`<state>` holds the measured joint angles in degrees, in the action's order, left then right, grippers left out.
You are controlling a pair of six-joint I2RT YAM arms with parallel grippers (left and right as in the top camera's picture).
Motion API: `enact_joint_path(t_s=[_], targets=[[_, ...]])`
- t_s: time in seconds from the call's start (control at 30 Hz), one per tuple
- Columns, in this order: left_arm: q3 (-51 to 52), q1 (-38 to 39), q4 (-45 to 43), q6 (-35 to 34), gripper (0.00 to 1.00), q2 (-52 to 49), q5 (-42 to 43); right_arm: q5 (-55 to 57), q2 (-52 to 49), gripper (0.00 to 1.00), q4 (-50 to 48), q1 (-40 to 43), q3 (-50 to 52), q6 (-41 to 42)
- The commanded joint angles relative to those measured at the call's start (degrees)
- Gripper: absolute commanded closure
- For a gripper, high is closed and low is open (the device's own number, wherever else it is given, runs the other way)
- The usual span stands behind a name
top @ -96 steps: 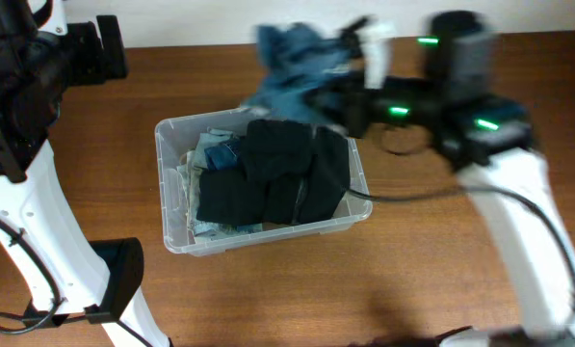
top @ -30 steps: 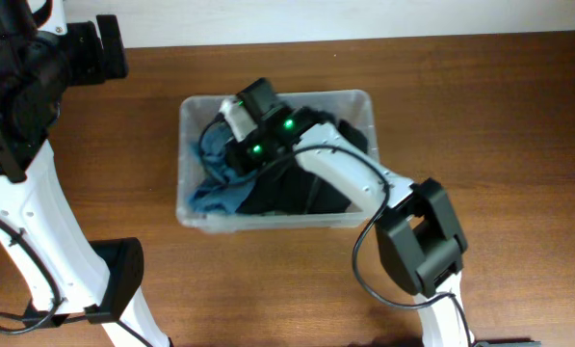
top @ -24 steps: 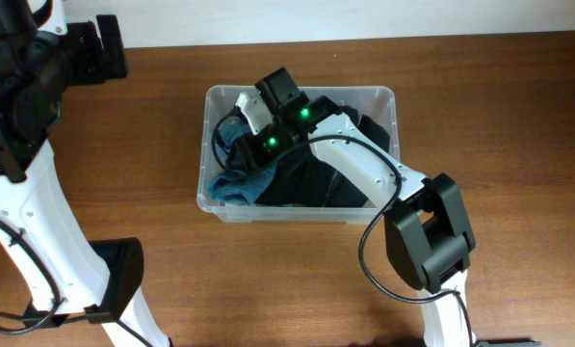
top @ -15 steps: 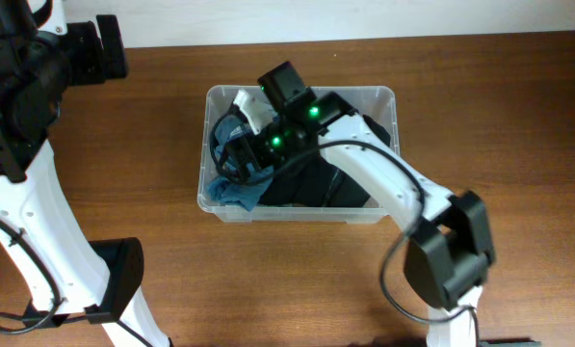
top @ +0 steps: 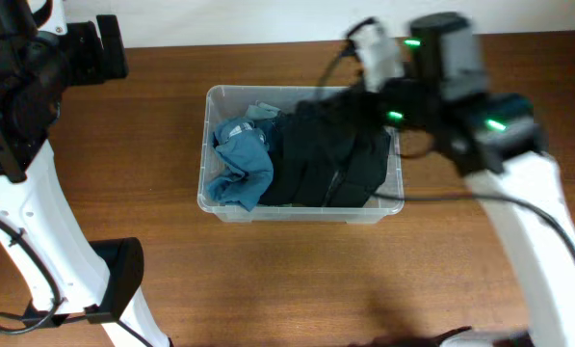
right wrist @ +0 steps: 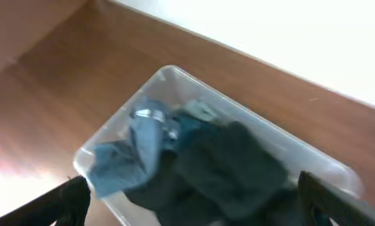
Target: Pack container
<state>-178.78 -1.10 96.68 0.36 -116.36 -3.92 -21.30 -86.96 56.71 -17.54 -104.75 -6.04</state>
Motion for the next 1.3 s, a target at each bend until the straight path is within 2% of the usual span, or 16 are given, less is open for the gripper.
enact_joint_path(t_s=[0.0, 0.1, 0.27, 0.37, 0.4, 0.47, 0.5, 0.6, 0.83, 1.03, 1.27], targets=[[-0.4, -0.2, 0.0, -0.2, 0.01, 0.2, -0.4, 1.5, 8.1, 0.02, 7.0, 6.8, -1.3, -6.8], [-0.4, -0.2, 0.0, -0.2, 0.01, 0.2, -0.4, 2.5, 12.0, 0.02, 14.4, 13.5, -1.1, -7.3], [-0.4, -0.2, 0.0, -0.2, 0.01, 0.2, -0.4, 3.1, 21.4, 0.02, 12.5, 19.1, 7.0, -11.8], [-0.4, -0.2, 0.0, -0.2, 0.01, 0.2, -0.4, 3.2, 28.5, 0.02, 5.7, 20.2, 16.9, -11.8], [-0.4, -0.2, 0.0, -0.2, 0.01, 0.2, -0.4, 3.4, 34.2, 0.02, -0.1, 20.3, 25.5, -11.7], [-0.4, -0.2, 0.0, -0.2, 0.01, 0.2, -0.4, 4.1, 39.6, 0.02, -4.9, 20.3, 34.0, -11.7], [-0.4, -0.2, 0.0, -0.2, 0.01, 0.2, -0.4, 4.5, 45.4, 0.02, -9.7, 20.3, 42.8, -11.7], [-0.4, -0.2, 0.0, -0.2, 0.01, 0.2, -0.4, 4.4, 55.4, 0.02, -17.7, 20.9, 57.7, -11.5], [-0.4, -0.2, 0.0, -0.2, 0.01, 0.2, -0.4, 4.0, 76.0, 0.02, -22.1, 23.0, 80.7, -2.6], [-0.4, -0.2, 0.0, -0.2, 0.0, 0.2, -0.4, 3.7, 85.7, 0.02, -22.1, 22.9, 90.7, -2.4], [-0.4, -0.2, 0.0, -0.2, 0.01, 0.2, -0.4, 2.3, 86.1, 0.02, -26.9, 22.8, 96.3, -2.4]])
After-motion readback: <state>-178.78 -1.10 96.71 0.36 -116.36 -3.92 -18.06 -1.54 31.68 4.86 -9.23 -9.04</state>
